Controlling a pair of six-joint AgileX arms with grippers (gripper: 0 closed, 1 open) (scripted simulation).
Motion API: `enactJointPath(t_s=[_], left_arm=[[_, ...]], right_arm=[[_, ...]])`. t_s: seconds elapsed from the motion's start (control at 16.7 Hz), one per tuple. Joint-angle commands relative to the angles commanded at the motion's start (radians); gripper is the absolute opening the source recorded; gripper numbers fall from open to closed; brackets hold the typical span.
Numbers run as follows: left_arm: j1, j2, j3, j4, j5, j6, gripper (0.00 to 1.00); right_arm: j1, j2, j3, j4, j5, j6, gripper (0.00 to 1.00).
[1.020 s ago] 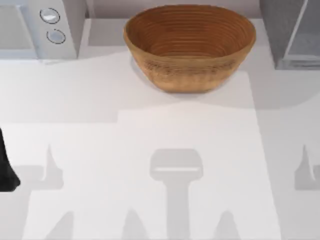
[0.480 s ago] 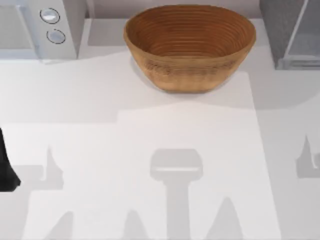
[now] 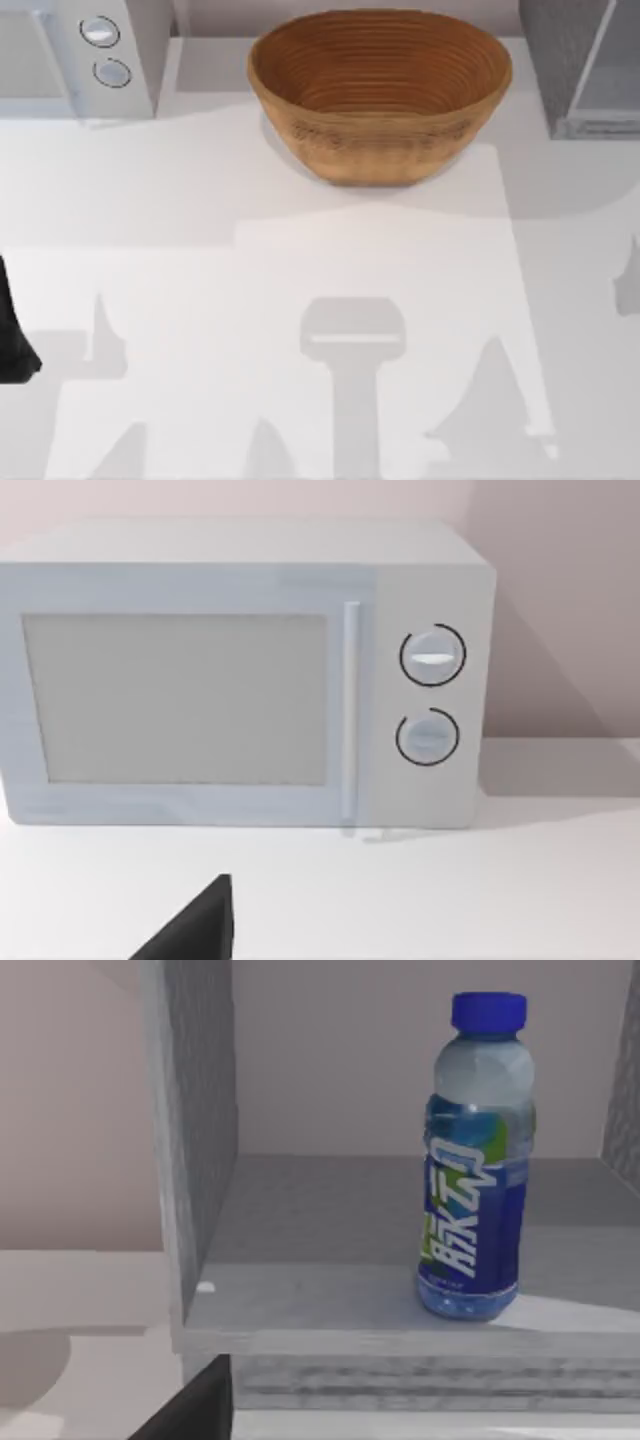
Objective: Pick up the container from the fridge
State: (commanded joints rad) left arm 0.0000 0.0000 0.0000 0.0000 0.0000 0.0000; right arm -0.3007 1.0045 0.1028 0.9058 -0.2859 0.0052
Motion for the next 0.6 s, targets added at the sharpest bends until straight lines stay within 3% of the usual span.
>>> enactJointPath(t_s=[0.6], left_arm=[[0.0,0.0,0.0,0.0,0.0,0.0,1.0]], right_arm=[[-0.198,0.671,0.069,0.606,-0.194,0.011,1.0]])
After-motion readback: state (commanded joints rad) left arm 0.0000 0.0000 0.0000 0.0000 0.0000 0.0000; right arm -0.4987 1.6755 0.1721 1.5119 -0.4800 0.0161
